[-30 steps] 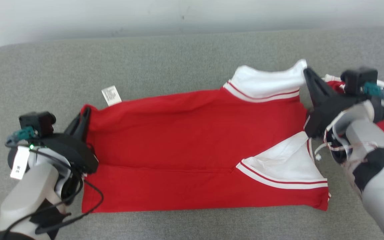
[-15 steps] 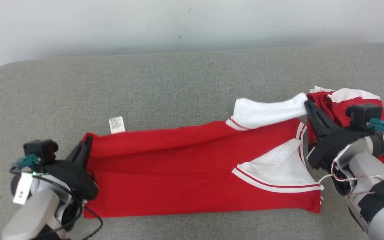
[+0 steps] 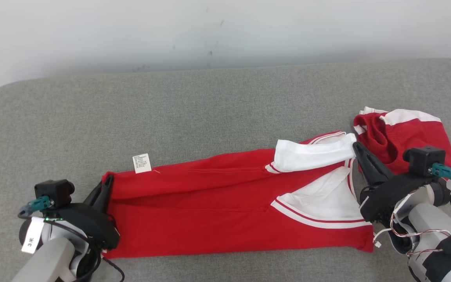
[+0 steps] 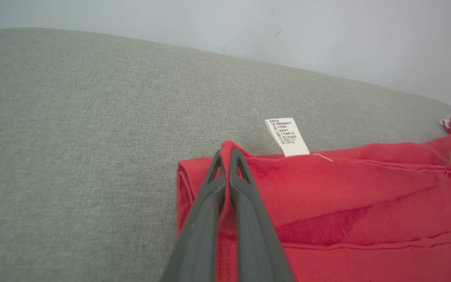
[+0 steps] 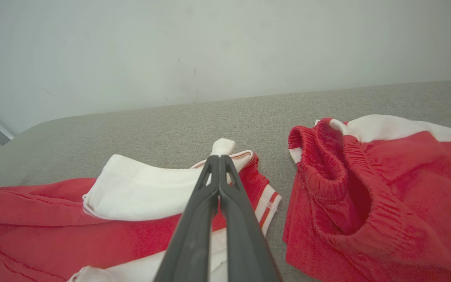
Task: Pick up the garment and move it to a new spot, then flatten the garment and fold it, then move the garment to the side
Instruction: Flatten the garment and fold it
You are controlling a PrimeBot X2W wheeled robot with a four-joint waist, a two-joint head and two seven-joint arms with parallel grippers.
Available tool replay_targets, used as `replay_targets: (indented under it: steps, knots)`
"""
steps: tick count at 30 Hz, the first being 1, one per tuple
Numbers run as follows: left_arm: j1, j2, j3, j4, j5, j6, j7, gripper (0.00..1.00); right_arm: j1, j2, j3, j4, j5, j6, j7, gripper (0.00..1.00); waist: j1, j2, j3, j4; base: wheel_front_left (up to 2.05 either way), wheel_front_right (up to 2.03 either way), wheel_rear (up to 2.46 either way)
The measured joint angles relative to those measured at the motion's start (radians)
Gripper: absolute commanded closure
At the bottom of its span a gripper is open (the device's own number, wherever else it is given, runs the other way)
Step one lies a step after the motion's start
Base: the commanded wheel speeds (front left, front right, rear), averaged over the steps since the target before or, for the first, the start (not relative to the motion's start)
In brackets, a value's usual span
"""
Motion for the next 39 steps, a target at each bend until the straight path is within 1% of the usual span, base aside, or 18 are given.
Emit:
replay_targets:
  steps: [1,2,3,4,10,13,18,22,23,24,31,39]
  knots:
    - [0.004,0.000,0.000,0.001,0.000,0.000,0.000,0.89,0.006,-0.004,0.002,-0.008,0.003,0.000,0.000,1.00,0.0000,-0.0001,-0.001,0.000,0.00,0.00,0.00]
    - [0.009,0.000,0.001,0.001,0.001,0.000,0.000,0.55,0.010,-0.006,0.003,-0.012,0.008,0.000,0.000,1.00,0.0001,0.0000,-0.002,-0.001,0.00,0.00,0.00]
    - [0.015,-0.001,0.003,0.001,0.002,0.000,0.000,0.04,0.014,-0.008,0.004,-0.014,0.015,0.000,0.000,1.00,0.0001,0.0000,-0.005,-0.001,0.00,0.00,0.00]
    - [0.018,-0.002,0.007,0.000,0.003,0.001,0.000,0.00,0.019,-0.010,0.005,-0.019,0.021,0.000,0.000,1.00,0.0001,0.0000,-0.008,-0.001,0.00,0.00,0.00]
    - [0.067,-0.012,0.015,-0.020,0.013,0.011,0.000,0.00,0.084,-0.032,0.024,-0.040,0.045,0.000,0.000,1.00,0.0000,0.0000,-0.029,0.004,0.00,0.00,0.00]
    - [0.094,-0.016,0.026,-0.042,0.018,0.029,0.000,0.00,0.106,-0.043,0.051,-0.052,0.054,0.000,0.000,1.00,0.0000,0.0000,-0.042,0.009,0.00,0.00,0.00]
    - [0.127,-0.014,0.042,-0.096,0.034,0.046,0.000,0.00,0.151,-0.060,0.098,-0.062,0.057,0.000,0.000,1.00,0.0000,0.0000,-0.061,0.020,0.00,0.00,0.00]
    - [0.150,-0.007,0.061,-0.145,0.045,0.063,0.000,0.00,0.160,-0.070,0.115,-0.046,0.052,0.000,0.002,1.00,0.0000,0.0000,-0.071,0.031,0.00,0.00,0.00]
    - [0.157,-0.001,0.066,-0.156,0.050,0.064,0.000,0.00,0.160,-0.072,0.121,-0.042,0.045,0.000,0.002,0.52,0.0000,0.0000,-0.073,0.032,0.00,0.00,0.00]
    - [0.160,0.004,0.071,-0.165,0.056,0.070,0.000,0.00,0.160,-0.075,0.124,-0.037,0.038,0.000,0.002,0.00,0.0000,0.0000,-0.075,0.033,0.00,0.00,0.00]
    - [0.203,0.022,0.108,-0.235,0.080,0.098,0.000,0.00,0.164,-0.091,0.133,-0.021,0.036,0.000,0.003,0.00,0.0002,0.0000,-0.090,0.035,0.00,0.00,0.00]
    - [0.322,0.028,0.149,-0.315,0.089,0.134,-0.001,0.00,0.238,-0.098,0.098,-0.042,0.048,0.000,0.003,0.00,0.0001,0.0000,-0.139,0.035,0.00,0.00,0.00]
